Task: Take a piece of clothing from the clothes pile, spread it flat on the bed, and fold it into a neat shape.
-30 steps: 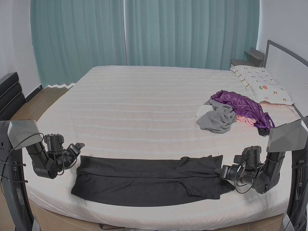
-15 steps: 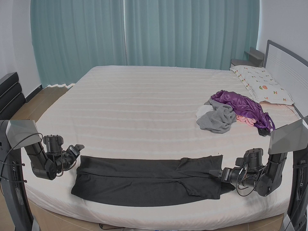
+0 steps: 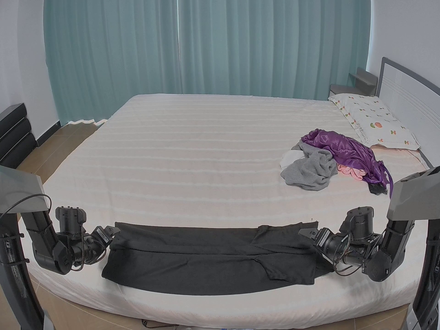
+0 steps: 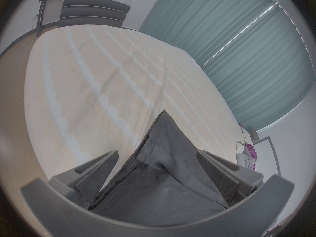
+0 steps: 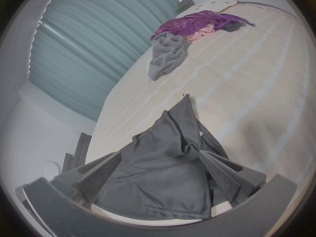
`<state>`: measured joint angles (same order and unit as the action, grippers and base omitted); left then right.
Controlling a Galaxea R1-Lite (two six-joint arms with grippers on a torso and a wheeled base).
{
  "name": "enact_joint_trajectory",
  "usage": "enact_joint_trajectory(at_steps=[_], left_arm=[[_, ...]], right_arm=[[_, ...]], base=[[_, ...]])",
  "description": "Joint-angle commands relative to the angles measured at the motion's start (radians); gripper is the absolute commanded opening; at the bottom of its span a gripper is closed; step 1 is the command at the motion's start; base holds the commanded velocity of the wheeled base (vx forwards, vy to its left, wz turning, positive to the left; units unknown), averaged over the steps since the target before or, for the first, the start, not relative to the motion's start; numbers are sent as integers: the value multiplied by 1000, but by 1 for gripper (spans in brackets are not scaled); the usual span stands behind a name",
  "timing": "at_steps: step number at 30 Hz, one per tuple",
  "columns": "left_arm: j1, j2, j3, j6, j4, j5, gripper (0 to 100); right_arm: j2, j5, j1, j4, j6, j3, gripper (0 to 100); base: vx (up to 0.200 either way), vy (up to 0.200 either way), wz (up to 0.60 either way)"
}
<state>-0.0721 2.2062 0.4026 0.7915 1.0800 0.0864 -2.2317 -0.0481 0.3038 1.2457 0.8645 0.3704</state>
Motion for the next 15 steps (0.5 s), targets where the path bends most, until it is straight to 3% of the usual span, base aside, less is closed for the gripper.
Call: enact_joint_trajectory(at_steps=[1,7,13,14,15], left_arm=[[35,-11,-13,2,3,-28,100],[103,92,68,5,6,-166,100],[101,110,85,6,6,-172,100],[100,113,93,6,6,-172,0],[97,115,98,6,6,-174,0]], right_arm=[[7,10,9,-14,38,-10,100],[26,11,9,-42,73,-11,100],[18,11,9,-42,76,-13,100],[17,11,11,-42,76,-13,100],[15,11,12,-42,76,-13,100]], base=[[0,0,0],[0,0,0],[0,0,0],[0,0,0],[0,0,0]])
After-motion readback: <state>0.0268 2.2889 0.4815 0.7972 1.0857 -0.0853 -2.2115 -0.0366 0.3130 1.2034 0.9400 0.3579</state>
